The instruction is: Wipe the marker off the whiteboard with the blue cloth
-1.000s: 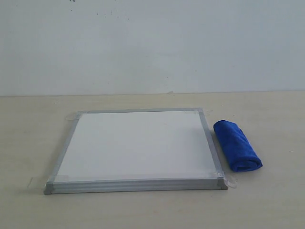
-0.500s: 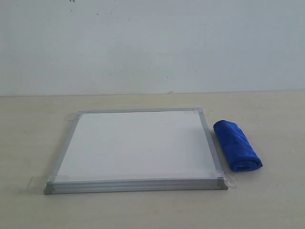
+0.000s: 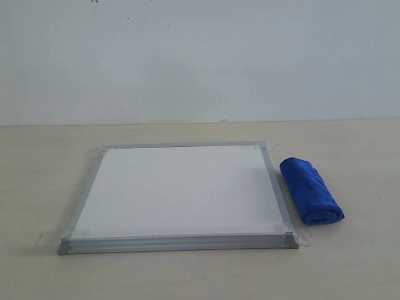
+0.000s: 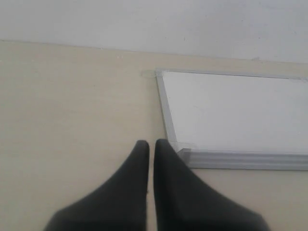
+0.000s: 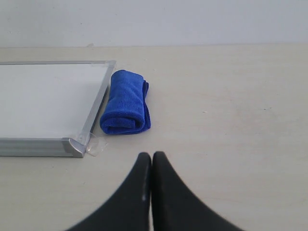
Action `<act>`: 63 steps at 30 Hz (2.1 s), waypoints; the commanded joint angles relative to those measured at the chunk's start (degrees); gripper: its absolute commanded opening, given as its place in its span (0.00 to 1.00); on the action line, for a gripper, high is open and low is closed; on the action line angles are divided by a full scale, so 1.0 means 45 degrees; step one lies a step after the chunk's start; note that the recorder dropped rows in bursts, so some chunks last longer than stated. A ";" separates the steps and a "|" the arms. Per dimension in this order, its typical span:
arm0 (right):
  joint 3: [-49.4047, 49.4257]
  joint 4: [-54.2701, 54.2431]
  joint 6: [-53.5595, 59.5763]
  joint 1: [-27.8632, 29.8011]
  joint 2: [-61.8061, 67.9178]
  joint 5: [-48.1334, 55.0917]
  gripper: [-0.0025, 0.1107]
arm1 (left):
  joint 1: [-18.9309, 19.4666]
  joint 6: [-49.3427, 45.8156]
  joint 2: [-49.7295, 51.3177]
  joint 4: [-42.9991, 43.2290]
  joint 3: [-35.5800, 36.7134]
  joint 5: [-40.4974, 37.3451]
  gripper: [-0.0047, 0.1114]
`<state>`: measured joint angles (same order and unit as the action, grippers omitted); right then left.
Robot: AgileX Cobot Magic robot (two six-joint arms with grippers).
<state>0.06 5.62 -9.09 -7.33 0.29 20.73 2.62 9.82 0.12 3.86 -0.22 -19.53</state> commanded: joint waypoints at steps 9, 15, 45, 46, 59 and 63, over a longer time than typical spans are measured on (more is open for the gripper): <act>-0.0012 0.0064 0.0044 0.0088 -0.0064 0.0016 0.02 | -0.0149 -0.0107 -0.0027 0.0007 0.0050 0.0003 0.07; -0.0012 0.0064 0.0044 0.0088 -0.0064 0.0016 0.02 | -0.0939 -0.0107 -0.0027 0.0007 0.0050 0.0003 0.07; -0.0012 0.0064 0.0044 0.0088 -0.0064 0.0016 0.02 | -0.0939 -0.0107 -0.0027 0.0007 0.0050 0.0003 0.07; -0.0012 0.0064 0.0044 0.0088 -0.0064 0.0016 0.02 | -0.0939 -0.0107 -0.0027 0.0007 0.0050 0.0003 0.07; -0.0012 0.0064 0.0044 0.0088 -0.0064 0.0016 0.02 | -0.0939 -0.0107 -0.0027 0.0007 0.0050 0.0003 0.07; -0.0012 0.0064 0.0044 0.0088 -0.0064 0.0016 0.02 | -0.0939 -0.0107 -0.0027 0.0007 0.0050 0.0003 0.07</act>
<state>0.06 5.62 -9.09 -7.33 0.29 20.84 -1.32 9.60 0.12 3.86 -0.22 -19.53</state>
